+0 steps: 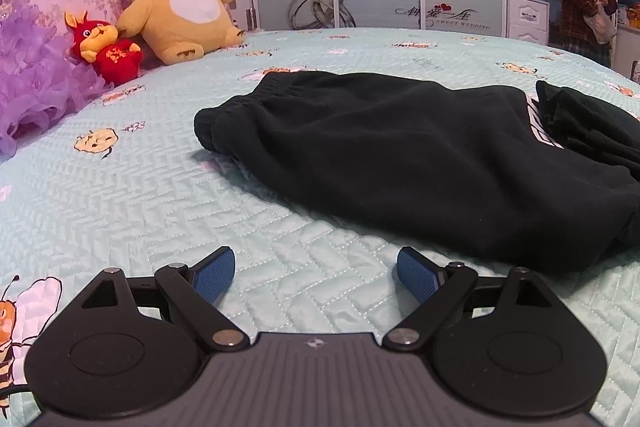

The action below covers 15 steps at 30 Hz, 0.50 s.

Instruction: Fold clothes

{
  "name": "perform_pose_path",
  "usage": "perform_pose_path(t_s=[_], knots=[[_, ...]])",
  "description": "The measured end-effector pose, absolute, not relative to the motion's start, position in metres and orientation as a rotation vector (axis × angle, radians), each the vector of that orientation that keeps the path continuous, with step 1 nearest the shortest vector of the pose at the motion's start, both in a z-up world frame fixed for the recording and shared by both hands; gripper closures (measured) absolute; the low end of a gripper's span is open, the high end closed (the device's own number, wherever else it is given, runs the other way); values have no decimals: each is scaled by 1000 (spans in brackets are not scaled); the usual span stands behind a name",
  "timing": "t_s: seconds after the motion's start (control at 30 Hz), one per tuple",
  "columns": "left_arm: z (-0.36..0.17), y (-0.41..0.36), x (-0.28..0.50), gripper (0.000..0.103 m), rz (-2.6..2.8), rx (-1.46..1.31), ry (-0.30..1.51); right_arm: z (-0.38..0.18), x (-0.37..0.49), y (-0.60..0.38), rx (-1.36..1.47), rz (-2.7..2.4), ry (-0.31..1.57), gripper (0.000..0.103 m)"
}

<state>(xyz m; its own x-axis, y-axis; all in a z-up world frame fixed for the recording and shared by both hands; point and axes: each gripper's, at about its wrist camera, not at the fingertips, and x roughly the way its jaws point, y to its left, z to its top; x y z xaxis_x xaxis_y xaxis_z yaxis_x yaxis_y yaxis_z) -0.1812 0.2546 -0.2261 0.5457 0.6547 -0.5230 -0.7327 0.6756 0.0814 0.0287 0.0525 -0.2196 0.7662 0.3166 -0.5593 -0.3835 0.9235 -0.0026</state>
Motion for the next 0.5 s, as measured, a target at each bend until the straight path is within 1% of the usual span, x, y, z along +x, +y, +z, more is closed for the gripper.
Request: perform_pose_path(t_s=[0.13, 0.5], knots=[[-226, 257, -183, 12, 814, -174, 545, -220, 33, 52, -113, 385, 587, 19], [-230, 262, -177, 10, 811, -189, 591, -220, 37, 54, -103, 389, 586, 19]])
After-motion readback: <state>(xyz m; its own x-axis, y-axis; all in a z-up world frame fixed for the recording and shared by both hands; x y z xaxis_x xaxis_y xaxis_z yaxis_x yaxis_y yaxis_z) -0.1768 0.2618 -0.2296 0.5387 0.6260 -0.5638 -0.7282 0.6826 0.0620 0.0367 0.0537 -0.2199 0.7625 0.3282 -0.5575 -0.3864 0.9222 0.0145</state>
